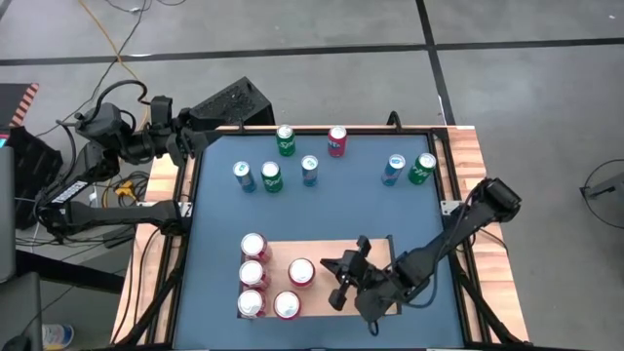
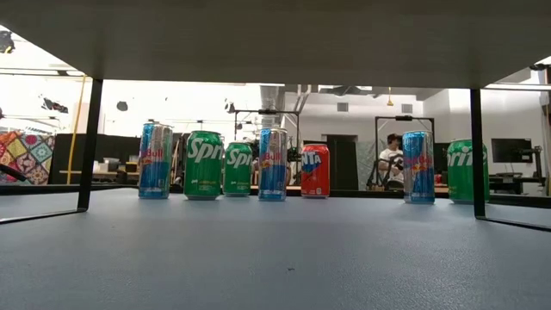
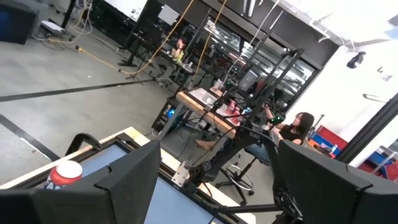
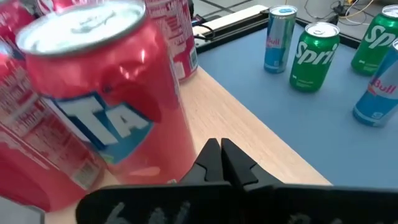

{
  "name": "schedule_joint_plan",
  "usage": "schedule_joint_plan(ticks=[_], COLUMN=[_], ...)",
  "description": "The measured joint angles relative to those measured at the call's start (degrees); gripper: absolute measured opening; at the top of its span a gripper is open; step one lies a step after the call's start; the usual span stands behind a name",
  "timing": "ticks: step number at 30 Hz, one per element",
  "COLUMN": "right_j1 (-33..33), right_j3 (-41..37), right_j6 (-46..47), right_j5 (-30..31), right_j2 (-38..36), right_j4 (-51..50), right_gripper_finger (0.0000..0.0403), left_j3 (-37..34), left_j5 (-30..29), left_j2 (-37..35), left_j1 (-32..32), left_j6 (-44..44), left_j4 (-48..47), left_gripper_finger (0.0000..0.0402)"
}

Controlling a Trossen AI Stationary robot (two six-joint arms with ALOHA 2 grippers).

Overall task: Place canned beverage on shelf
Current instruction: Put the bottom orange soda can on the shelf aligned with the other orange soda can

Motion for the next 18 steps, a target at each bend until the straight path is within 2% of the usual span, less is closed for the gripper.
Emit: schedule_joint_plan(ticks=[18], right_j1=[0.2], right_j3=[0.0], right_j6=[0.0], right_j5=[0.7], right_j2=[-0.4], right_j4=[-5.2], right_gripper_finger=[0.0000], left_j3=[0.0], left_j5=[-1.7], left_j2=[0.0], left_j1=[0.0], left_j6=[1.5], left_j4=[-0.9], left_gripper_finger=[0.0309])
